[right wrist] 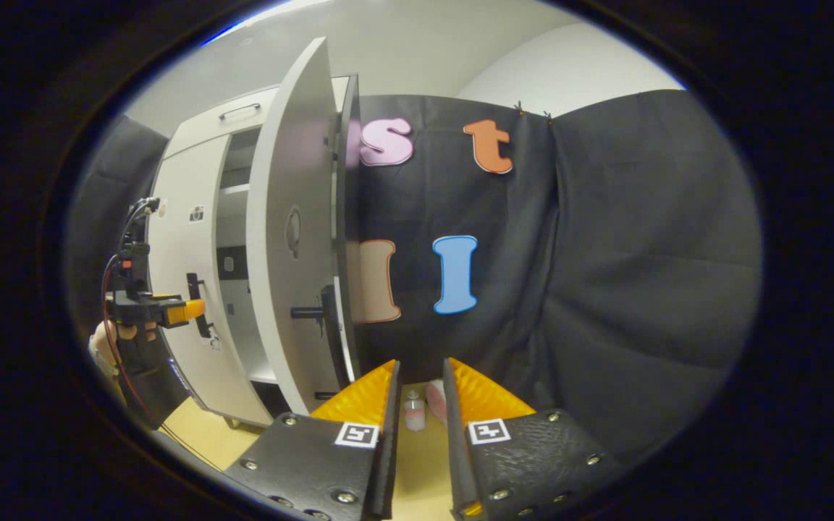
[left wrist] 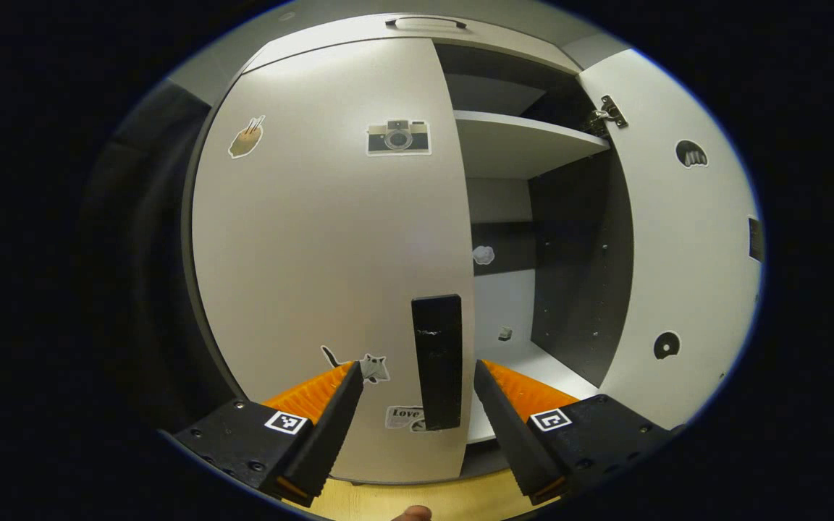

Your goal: Open the right door of the double-door shoe cabinet with the right hand, and open the left door with the left hand.

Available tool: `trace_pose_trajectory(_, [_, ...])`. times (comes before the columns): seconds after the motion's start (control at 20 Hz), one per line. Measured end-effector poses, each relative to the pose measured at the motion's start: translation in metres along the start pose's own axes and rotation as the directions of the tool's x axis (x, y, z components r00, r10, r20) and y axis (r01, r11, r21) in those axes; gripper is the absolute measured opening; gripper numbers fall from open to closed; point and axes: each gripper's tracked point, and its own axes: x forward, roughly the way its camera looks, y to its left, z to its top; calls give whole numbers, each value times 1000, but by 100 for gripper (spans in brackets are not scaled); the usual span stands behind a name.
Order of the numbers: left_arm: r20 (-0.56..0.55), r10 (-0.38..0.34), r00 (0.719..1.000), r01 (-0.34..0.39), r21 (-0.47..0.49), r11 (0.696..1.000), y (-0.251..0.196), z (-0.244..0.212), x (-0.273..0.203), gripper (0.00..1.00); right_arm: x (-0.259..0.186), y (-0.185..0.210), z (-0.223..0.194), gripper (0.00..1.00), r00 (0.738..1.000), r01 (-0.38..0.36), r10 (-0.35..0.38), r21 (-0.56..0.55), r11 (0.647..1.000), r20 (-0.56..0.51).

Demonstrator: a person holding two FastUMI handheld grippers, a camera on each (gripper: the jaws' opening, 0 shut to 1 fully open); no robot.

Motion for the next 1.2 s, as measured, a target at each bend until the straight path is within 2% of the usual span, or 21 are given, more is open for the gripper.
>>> trace_pose_trajectory(0.35, [-26,56,998,-56,-17,998,5,-13,22,96,0,-12,-8,30,999,31,-31,-8,999,-23])
trace_pose_trajectory(0.75, [6,58,998,-58,-15,998,3,-11,22,96,16,1,-16,31,999,13,-12,12,1000,-44])
trace_pose_trajectory(1.0, [7,56,998,-56,-4,998,2,-13,23,89,18,11,-20,31,998,-6,6,-1,1000,-55])
trace_pose_trajectory(1.1, [4,53,999,-53,-1,999,-1,-13,23,83,13,12,-22,31,998,-5,5,-12,1000,-62])
trace_pose_trajectory(1.2, [1,15,1000,-15,-25,1000,-12,-15,23,75,8,10,-26,31,998,1,-3,-24,1000,-68])
